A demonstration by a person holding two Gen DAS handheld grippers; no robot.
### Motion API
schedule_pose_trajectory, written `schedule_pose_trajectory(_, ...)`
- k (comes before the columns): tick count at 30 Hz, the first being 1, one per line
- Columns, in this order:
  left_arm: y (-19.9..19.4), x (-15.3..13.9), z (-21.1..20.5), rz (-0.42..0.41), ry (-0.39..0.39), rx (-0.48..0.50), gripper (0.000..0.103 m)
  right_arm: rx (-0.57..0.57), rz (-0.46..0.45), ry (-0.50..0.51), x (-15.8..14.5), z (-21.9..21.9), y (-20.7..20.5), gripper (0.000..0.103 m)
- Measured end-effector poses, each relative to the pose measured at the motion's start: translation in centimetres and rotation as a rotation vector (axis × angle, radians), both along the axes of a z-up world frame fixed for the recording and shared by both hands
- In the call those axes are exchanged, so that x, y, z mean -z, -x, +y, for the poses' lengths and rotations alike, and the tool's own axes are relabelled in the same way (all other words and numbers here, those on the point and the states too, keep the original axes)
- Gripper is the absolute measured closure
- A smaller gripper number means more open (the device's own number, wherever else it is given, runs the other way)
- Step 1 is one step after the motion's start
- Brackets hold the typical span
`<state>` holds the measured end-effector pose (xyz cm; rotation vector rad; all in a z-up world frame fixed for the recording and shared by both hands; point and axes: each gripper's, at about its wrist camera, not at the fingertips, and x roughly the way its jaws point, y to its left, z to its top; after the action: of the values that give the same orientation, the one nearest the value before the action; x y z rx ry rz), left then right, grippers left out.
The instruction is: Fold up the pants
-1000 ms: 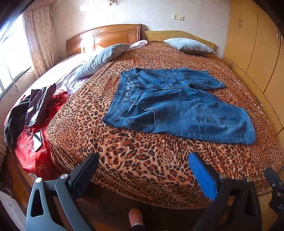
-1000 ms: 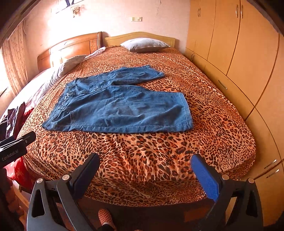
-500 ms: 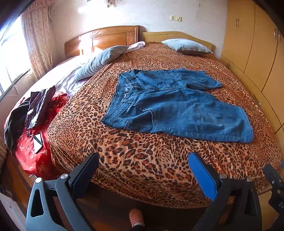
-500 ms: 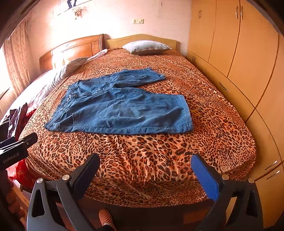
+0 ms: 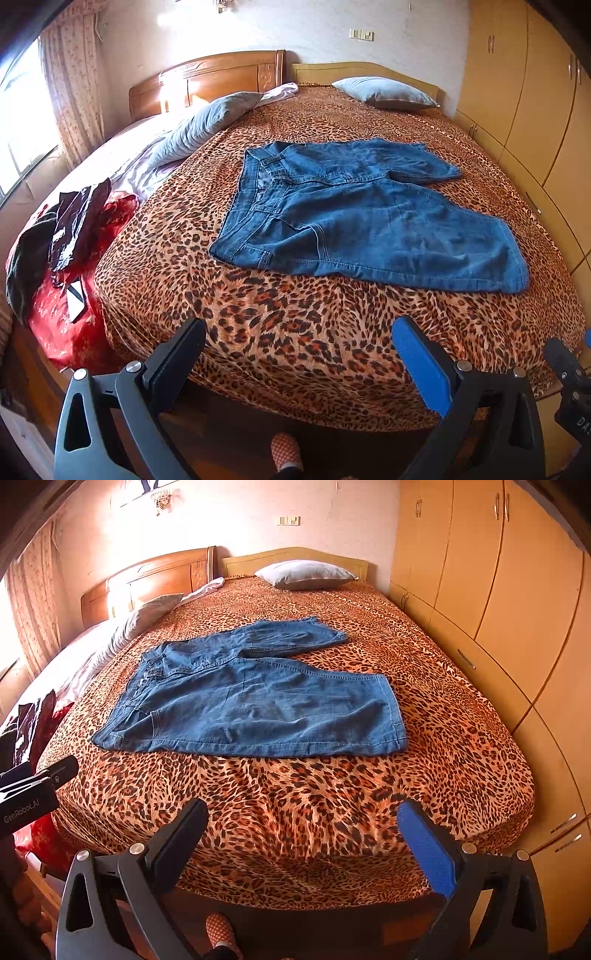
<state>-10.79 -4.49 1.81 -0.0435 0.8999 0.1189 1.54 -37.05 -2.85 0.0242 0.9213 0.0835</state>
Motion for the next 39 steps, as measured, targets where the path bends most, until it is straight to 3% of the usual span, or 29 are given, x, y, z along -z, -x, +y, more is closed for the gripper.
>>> schedule_pose_trajectory(16,-1.7,1.2,-0.5,0.033,0.006,-0.005,0.001,-0.007,0.015,0.016,0.6,0.2,-0.5,0.0)
schedule_pose_trajectory(22,-3.1,1.9,-0.5,0.104,-0.024,-0.024,0.001,-0.063,0.033,-0.011,0.9,0.0,-2.2,0.0)
schedule_pose_trajectory(27,-8.8,3.2,1.4,0.228,-0.059,-0.037,0.001,-0.096,0.066,0.008,1.3,1.1,-6.4,0.0)
schedule_pose_trajectory(31,-14.9,3.6,3.5,0.239,-0.075,-0.014,0.001,-0.09,0.071,0.006,1.6,2.3,-10.7,0.0)
schedule_pose_trajectory(39,-27.9,5.5,8.0,0.371,0.025,0.047,0.001,-0.011,0.164,-0.046,2.5,4.1,-20.6,0.0)
